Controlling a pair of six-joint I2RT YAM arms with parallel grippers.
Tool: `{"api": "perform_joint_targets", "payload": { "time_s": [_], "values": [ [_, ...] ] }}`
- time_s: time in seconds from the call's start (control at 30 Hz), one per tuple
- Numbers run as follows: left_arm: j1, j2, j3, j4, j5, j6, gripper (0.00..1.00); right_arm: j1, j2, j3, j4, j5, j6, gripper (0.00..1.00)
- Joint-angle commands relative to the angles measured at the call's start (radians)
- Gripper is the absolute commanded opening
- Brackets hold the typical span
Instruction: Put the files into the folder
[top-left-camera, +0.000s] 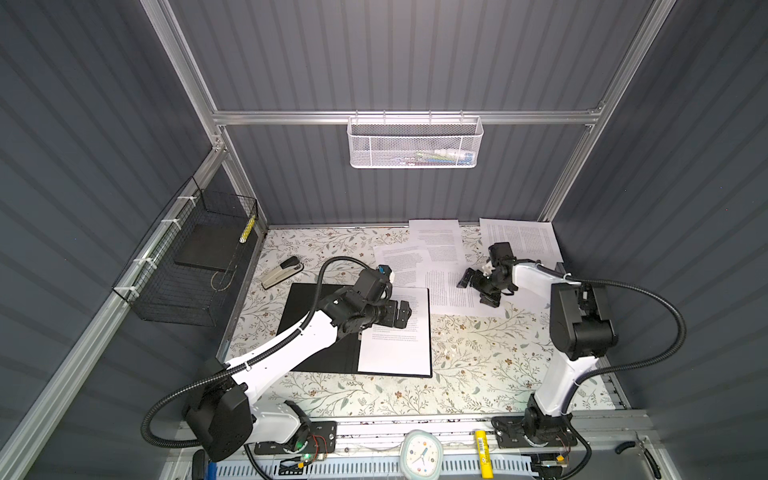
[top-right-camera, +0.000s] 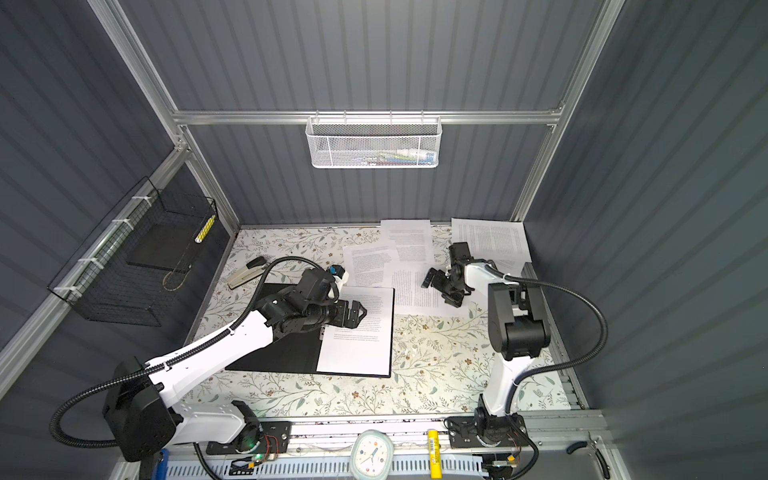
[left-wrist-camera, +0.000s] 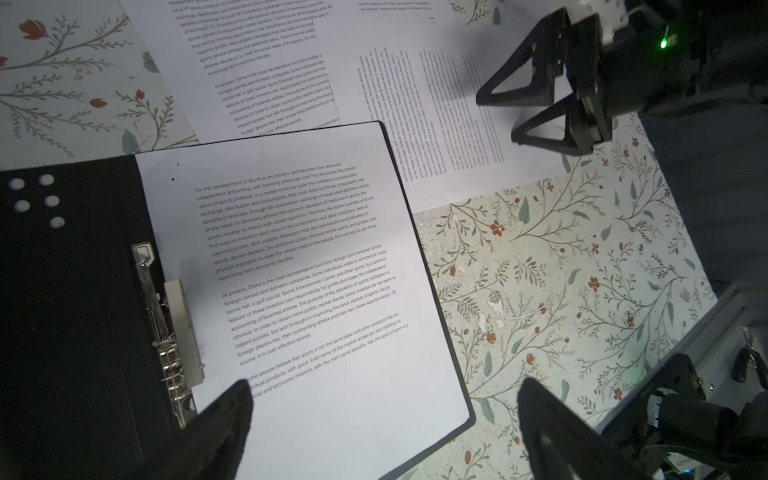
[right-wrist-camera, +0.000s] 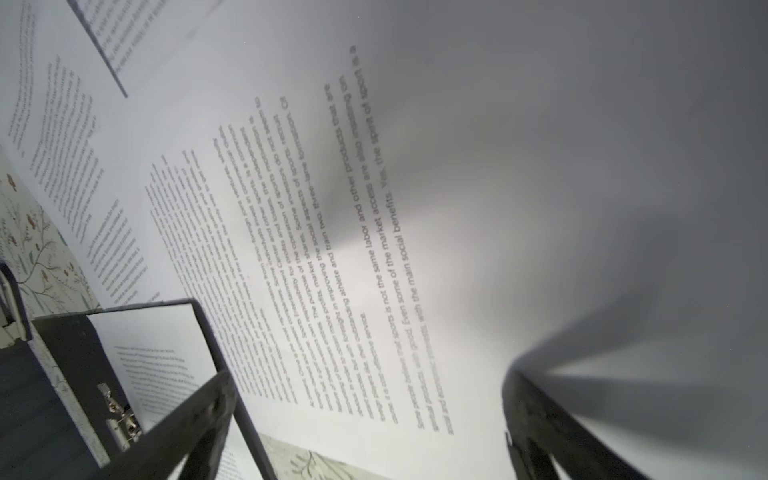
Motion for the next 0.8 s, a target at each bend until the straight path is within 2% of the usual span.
{"api": "perform_joint_targets", "payload": {
  "time_s": [0.0,0.1,0.2,0.33,0.4,0.5,0.6,0.77],
  "values": [
    [-0.009,0.024,0.050,-0.030,0.048,0.016,1.00,0.013,-0.088,-0.242,0.118,-0.038,0.208,0.99],
    [-0.014,0.023,0.050,-0.015,0.066,0.007,1.00,0.055,-0.198,-0.464,0.246,-0.014,0.357,0.99],
    [-0.018,0.037,0.050,-0.019,0.075,0.006,1.00,0.141,-0.293,-0.583,0.306,0.055,0.439,0.99],
    [-0.030,0.076,0.055,-0.015,0.097,0.006,1.00,0.268,-0.392,-0.560,0.251,0.102,0.431,0.99],
    [-0.039,0.098,0.065,-0.004,0.105,-0.001,1.00,0.282,-0.445,-0.525,0.201,0.119,0.398,0.99],
    [-0.066,0.152,0.086,0.035,0.115,-0.024,1.00,0.242,-0.500,-0.455,0.139,0.189,0.266,0.99],
    [-0.114,0.251,0.139,0.072,0.116,-0.048,1.00,0.101,-0.459,-0.393,0.133,0.076,0.108,0.99],
    [-0.197,0.450,0.295,0.092,0.102,-0.088,1.00,-0.059,-0.405,-0.369,0.135,0.087,0.000,0.99]
  ]
}}
